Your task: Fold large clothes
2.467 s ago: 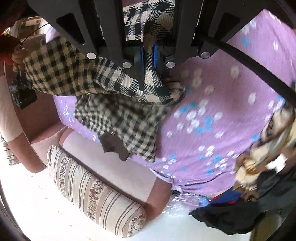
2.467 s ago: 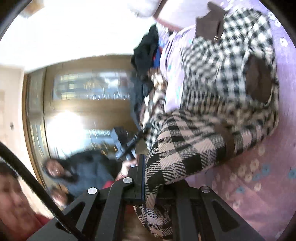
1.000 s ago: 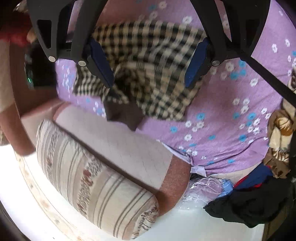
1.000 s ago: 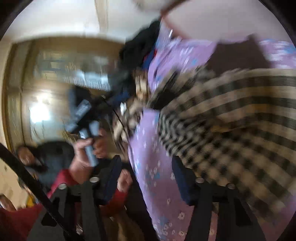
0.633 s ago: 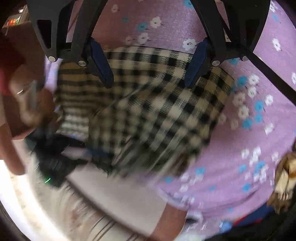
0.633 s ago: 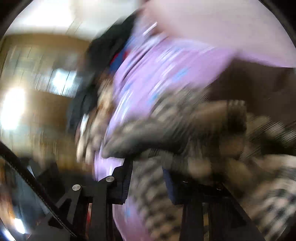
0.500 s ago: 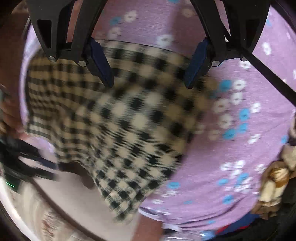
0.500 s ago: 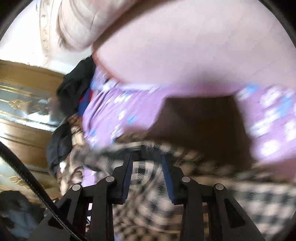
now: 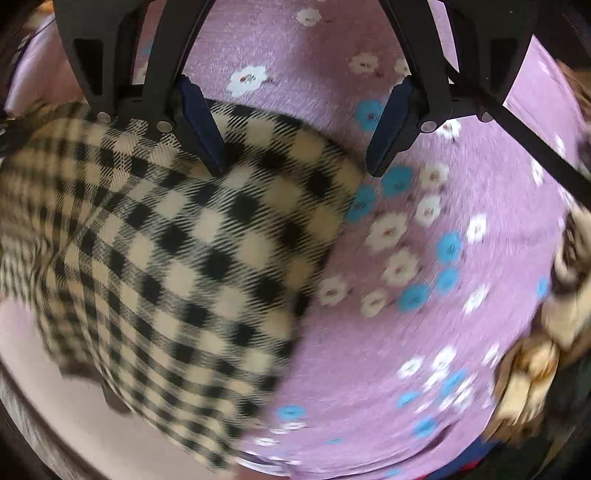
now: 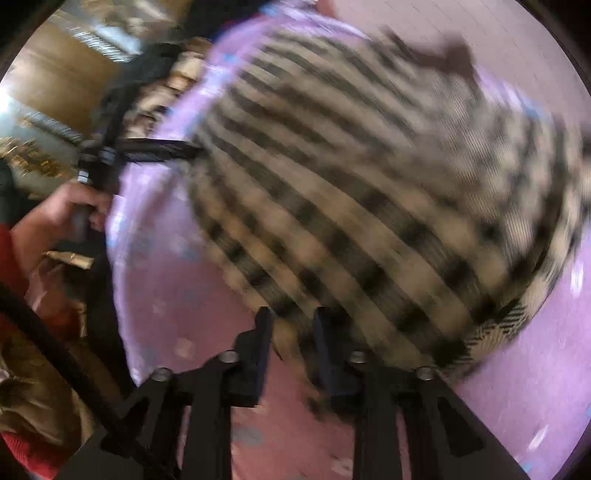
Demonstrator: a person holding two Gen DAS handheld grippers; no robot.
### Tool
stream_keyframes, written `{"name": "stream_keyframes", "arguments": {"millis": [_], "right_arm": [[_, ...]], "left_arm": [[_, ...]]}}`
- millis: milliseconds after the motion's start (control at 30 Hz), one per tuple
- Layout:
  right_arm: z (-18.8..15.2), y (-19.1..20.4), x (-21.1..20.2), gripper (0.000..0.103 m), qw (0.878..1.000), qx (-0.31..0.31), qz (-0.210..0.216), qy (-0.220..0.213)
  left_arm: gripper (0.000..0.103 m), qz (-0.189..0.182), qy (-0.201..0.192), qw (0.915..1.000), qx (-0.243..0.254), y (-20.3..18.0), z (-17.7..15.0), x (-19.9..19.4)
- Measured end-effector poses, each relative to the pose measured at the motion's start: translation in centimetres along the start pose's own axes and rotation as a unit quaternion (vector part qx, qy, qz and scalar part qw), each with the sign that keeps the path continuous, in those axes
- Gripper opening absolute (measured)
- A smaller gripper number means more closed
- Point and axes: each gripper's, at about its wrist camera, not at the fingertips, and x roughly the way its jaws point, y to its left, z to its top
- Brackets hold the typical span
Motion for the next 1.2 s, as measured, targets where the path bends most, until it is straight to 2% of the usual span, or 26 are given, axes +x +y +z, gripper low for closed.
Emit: {"name": "stream_keyframes", "arguments": {"millis": [33, 67, 167, 200, 233, 300, 400, 467, 567, 667, 733, 800, 833, 967, 1033, 1100, 1133, 1200], "right_arm": [[-0.9, -1.2, 0.3, 0.008, 1.0, 0.02, -0.001, 0.007], [-1.6, -2.4, 0.0, 0.008, 0.999, 0.041, 0.008, 0.008], [-3.0, -3.3, -4.0, 0.011, 0.995, 0.064, 0.074, -0.027], [-3.5, -3.8, -5.9, 0.024, 0.99, 0.077, 0.104, -0.051], [-4.0, -4.5, -7.5, 0.051, 0.986, 0.094, 0.117, -0.071], [-4.8, -6.6, -10.3, 0.073, 0.977, 0.131, 0.113, -0.121], [-6.0, -10.5, -11.5, 0.072, 0.97, 0.179, 0.09, -0.138], [-6.7, -12.3, -10.9, 0.072, 0.96, 0.212, 0.112, -0.147], [-8.1, -14.8, -9.9, 0.072, 0.94, 0.26, 0.146, -0.165], [-8.5, -15.8, -9.1, 0.072, 0.929, 0.285, 0.157, -0.178], [-8.5, -16.3, -9.1, 0.072, 0.923, 0.29, 0.167, -0.19], [-8.5, -16.5, -9.6, 0.072, 0.925, 0.281, 0.168, -0.19], [-7.5, -15.8, -8.4, 0.072, 0.927, 0.278, 0.168, -0.188], [-5.6, -15.1, -5.0, 0.071, 0.931, 0.27, 0.172, -0.175], [-4.9, -14.4, -4.0, 0.071, 0.929, 0.264, 0.171, -0.193], [-3.7, -13.5, -3.1, 0.071, 0.933, 0.25, 0.173, -0.195], [-2.7, -12.7, -2.4, 0.058, 0.935, 0.24, 0.181, -0.189], [-1.3, -11.6, -1.3, 0.039, 0.945, 0.219, 0.18, -0.161]], "left_arm": [[0.075, 0.007, -0.018, 0.9998, 0.001, 0.1, -0.4, -1.1], [0.074, 0.001, -0.03, 0.9996, 0.003, 0.0, -0.7, -2.0], [0.074, -0.089, -0.081, 0.9927, 0.004, -1.9, -1.7, -6.5], [0.074, -0.102, -0.09, 0.9905, 0.015, -2.8, -1.9, -7.4], [0.074, -0.117, -0.101, 0.9874, 0.032, -4.2, -2.0, -8.3], [0.074, -0.135, -0.106, 0.9834, 0.058, -7.1, -1.7, -9.0], [0.074, -0.151, -0.094, 0.9805, 0.083, -10.6, -1.5, -8.2], [0.074, -0.148, -0.084, 0.9808, 0.095, -12.3, -1.9, -7.0], [0.074, -0.155, -0.067, 0.9824, 0.08, -13.0, -2.6, -5.5], [0.074, -0.167, -0.071, 0.9802, 0.079, -14.4, -3.1, -5.5], [0.074, -0.162, -0.075, 0.9794, 0.094, -15.7, -3.8, -5.8], [0.074, -0.139, -0.079, 0.9816, 0.104, -16.1, -4.3, -5.4], [0.074, -0.133, -0.076, 0.9827, 0.105, -16.1, -4.3, -5.1], [0.074, -0.066, -0.056, 0.9917, 0.095, -14.3, -3.7, -2.0], [0.074, -0.069, -0.033, 0.9943, 0.074, -13.3, -3.2, -0.4], [0.075, -0.063, -0.039, 0.9941, 0.079, -13.4, -3.2, -0.4], [0.075, -0.055, -0.038, 0.994, 0.087, -13.8, -3.2, -0.6], [0.075, -0.062, -0.054, 0.9926, 0.089, -14.3, -3.3, -1.7]]}}
